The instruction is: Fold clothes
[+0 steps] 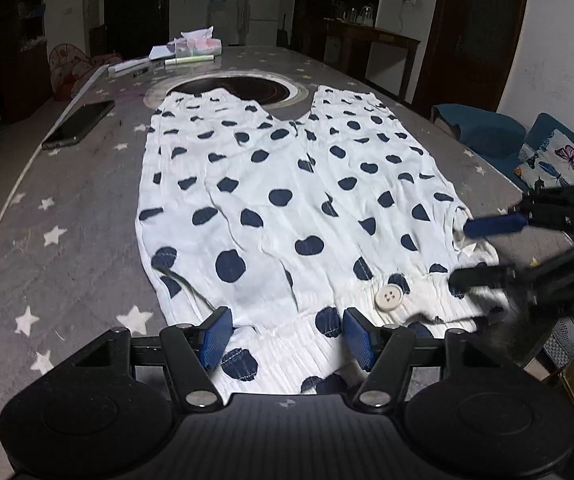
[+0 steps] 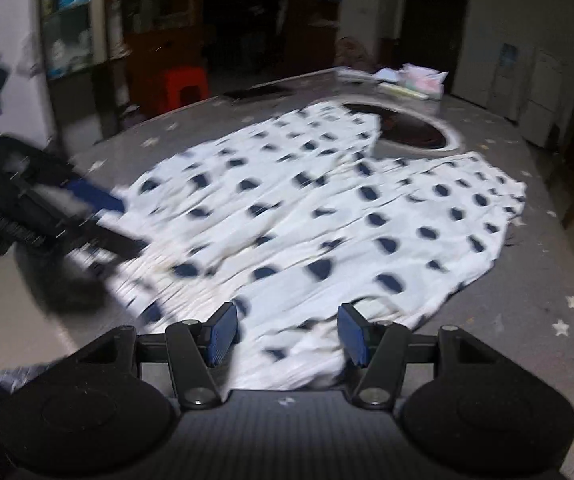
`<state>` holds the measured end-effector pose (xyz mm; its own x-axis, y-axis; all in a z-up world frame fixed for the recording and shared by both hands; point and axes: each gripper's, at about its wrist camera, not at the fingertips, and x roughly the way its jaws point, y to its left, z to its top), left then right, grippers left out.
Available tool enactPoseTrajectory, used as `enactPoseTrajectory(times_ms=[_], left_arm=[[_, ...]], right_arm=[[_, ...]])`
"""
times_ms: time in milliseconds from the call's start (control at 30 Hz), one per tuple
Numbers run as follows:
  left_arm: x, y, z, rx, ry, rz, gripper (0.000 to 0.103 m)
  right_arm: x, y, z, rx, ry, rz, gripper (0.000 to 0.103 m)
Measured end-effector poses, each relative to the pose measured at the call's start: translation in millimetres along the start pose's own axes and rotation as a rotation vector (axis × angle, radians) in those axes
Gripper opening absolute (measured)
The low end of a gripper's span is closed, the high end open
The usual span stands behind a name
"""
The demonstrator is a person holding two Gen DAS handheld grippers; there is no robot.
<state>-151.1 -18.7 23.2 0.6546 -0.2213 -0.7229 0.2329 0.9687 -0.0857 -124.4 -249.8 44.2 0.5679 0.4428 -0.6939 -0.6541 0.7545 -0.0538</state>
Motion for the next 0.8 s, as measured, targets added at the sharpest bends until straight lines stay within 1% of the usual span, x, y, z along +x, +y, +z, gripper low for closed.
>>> enactPoseTrajectory(times_ms=[133,167,333,367,400,533,600,733,800], left_arm=[[-1,-4,0,0.009,0.003,0.017,0.064],[-2,-5,0,0.01,0.003,0.023,0.065],[-6,-12,0,0.003,-0.002,0.059,0.067],[-7,-13,0,-0.001,-0.004,0.067,0.068],[-8,-14,0,-0.006,-0.005,0.075,0.069],[-14,-21,-1,-0.011,-0.018,0.103,0.077],[-18,-23,-3,-0.012,-0.026,0.116,0.082],[-23,-27,-8,-0.016,-0.042,0.132,0.09],[-25,-29,-10,-0.017,-0.047,0.14,0.093]], right_arm=[[0,3,-6,-0.009,0.018,-0.011,0.055],[-1,3,-7,-0.005,0.019,-0.017,0.055],[-6,5,-7,0.04,-0.003,-0.029,0.056],[-6,6,-7,0.05,-0.008,-0.03,0.057],[-7,7,-7,0.06,-0.013,-0.031,0.061],[-11,11,-7,0.107,-0.035,-0.033,0.066],[-14,14,-8,0.131,-0.046,-0.031,0.072],[-19,17,-12,0.171,-0.068,-0.047,0.075],[-22,19,-13,0.187,-0.077,-0.054,0.078]])
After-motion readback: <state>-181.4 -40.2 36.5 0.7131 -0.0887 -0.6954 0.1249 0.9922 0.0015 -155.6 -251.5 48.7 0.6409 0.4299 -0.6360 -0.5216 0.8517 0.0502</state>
